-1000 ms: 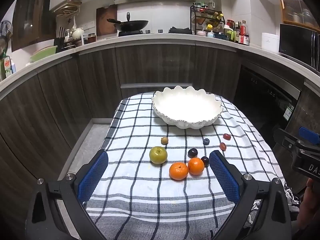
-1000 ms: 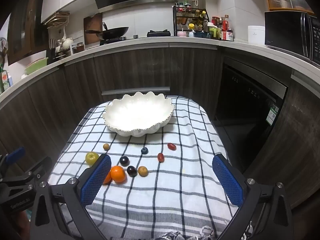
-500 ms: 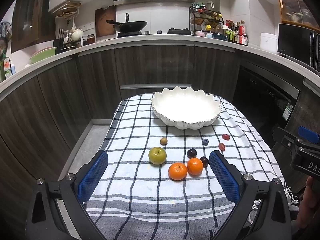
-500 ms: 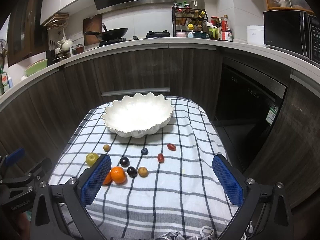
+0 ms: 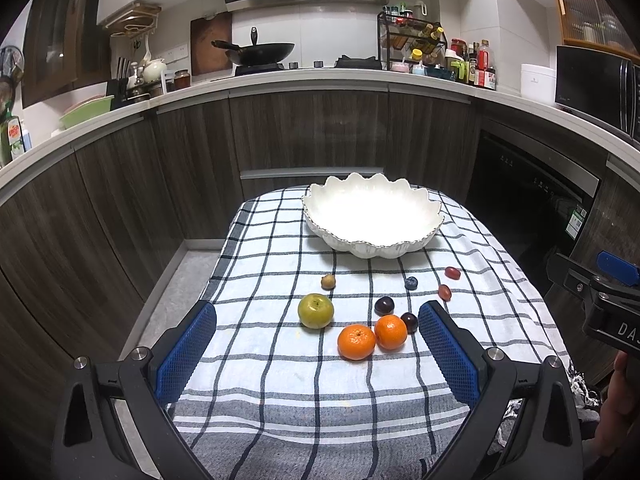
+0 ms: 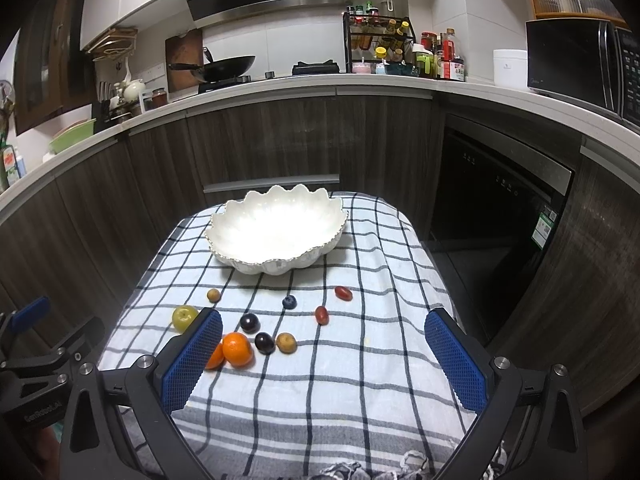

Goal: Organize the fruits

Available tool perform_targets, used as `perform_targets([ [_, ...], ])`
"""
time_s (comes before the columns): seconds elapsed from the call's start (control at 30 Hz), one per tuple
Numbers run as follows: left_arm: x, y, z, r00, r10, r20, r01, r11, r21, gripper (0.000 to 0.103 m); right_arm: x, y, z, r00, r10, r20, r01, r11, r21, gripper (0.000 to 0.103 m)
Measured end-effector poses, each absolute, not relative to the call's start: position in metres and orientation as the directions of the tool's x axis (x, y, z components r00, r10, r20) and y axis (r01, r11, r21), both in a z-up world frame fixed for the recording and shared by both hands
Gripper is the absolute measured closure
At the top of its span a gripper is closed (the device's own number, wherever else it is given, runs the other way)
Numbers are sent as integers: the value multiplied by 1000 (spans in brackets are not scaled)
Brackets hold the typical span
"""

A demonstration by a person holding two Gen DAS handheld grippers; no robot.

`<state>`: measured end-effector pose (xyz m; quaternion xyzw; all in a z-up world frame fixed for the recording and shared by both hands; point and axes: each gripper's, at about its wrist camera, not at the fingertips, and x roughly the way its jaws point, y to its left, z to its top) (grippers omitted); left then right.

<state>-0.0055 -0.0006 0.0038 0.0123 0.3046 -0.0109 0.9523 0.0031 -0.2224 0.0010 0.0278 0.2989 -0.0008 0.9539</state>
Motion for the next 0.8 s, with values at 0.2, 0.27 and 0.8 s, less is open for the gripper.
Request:
perform_targets([
  [0.2,-6,0,3,814,-10,-581,27,999,21,0,3,-223,1,821,16,-570,19,998,54,0],
  [0.27,-5,0,3,813,-10,-582,26,999,20,0,4,-223,1,821,15,-571,19,998,54,0],
  [0.8,-4,-1,2,813,-9,-582,26,999,22,0,3,-223,1,821,16,-571,19,998,55,0],
])
